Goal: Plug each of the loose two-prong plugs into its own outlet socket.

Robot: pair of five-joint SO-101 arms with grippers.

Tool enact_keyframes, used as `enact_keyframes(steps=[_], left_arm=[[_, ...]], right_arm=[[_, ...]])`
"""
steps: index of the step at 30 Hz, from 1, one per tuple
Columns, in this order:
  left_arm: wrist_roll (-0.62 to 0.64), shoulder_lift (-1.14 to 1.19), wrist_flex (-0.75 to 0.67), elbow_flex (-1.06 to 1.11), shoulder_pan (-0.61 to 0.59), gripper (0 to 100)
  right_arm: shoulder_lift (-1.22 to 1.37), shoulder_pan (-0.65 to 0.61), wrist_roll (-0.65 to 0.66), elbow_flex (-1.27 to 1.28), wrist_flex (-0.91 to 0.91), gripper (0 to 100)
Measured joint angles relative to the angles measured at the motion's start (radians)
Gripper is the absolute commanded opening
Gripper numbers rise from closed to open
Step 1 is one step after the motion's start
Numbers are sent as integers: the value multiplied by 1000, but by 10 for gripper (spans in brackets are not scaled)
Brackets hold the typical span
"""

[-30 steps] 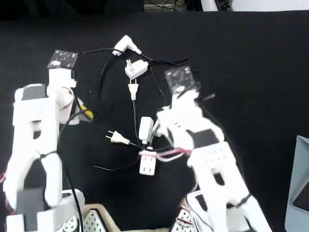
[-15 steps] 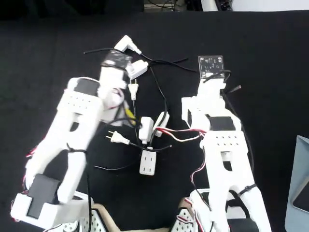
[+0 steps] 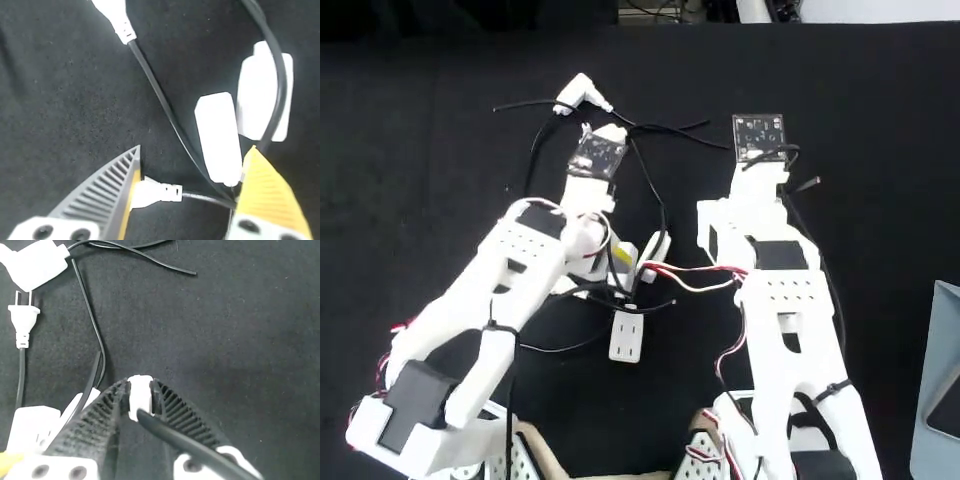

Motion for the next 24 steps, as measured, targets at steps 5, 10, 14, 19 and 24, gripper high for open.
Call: enact_keyframes(steps=[5,10,14,19,24], left_arm=[[15,0,-80,74,31,314],[74,0,-170,160,109,238],[74,0,-221,176,127,141],[78,0,-244,181,129,85],[48,-23,-236,178,129,28]], right_arm=[[0,0,0,0,0,12],[0,0,0,0,0,12],[0,0,0,0,0,12],[0,0,0,0,0,12],[0,0,0,0,0,12]])
